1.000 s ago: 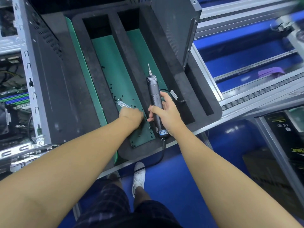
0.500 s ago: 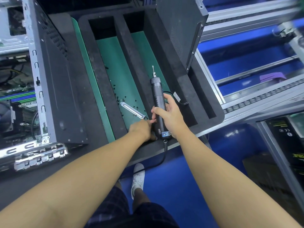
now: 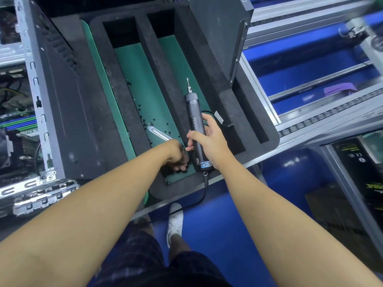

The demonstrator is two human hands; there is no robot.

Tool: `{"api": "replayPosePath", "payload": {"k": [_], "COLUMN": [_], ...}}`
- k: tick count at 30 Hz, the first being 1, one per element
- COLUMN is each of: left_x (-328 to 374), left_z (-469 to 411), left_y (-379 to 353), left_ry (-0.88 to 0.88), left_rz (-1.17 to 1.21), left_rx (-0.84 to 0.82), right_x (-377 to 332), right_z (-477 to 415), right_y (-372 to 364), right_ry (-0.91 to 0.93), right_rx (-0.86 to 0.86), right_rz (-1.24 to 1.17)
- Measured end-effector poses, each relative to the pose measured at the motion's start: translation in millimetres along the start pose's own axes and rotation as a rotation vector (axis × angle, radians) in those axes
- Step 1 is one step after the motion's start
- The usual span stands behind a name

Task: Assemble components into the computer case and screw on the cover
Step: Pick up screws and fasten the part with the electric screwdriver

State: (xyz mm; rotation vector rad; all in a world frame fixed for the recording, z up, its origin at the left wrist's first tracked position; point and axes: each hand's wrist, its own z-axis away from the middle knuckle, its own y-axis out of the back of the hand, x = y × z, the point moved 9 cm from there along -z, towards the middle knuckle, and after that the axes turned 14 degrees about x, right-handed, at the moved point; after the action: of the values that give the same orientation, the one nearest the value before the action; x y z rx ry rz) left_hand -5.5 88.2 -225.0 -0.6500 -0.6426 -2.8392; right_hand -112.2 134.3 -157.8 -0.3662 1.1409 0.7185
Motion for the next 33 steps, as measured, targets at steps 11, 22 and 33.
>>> {"api": "replayPosePath", "payload": {"k": [11,22,33], "left_x": [9,22,40], "left_z": [-3,-3,7], "left_y": [20,35,70], "left_ry": [-0.146,-0.223,-0.349], "left_rz": [-0.299,-0.635,-0.772], "left_rx": [0.222,0.337,0.321], "right_x": [-1,-2,-1], "right_z": [1,1,-1], "right_y": [0,0,-1], "right_ry": [0.000,-0.001,-0.012], "right_rx": [0.005,-0.007,-0.017], "right_rz": [-0.001,-0.057,-0.093]}}
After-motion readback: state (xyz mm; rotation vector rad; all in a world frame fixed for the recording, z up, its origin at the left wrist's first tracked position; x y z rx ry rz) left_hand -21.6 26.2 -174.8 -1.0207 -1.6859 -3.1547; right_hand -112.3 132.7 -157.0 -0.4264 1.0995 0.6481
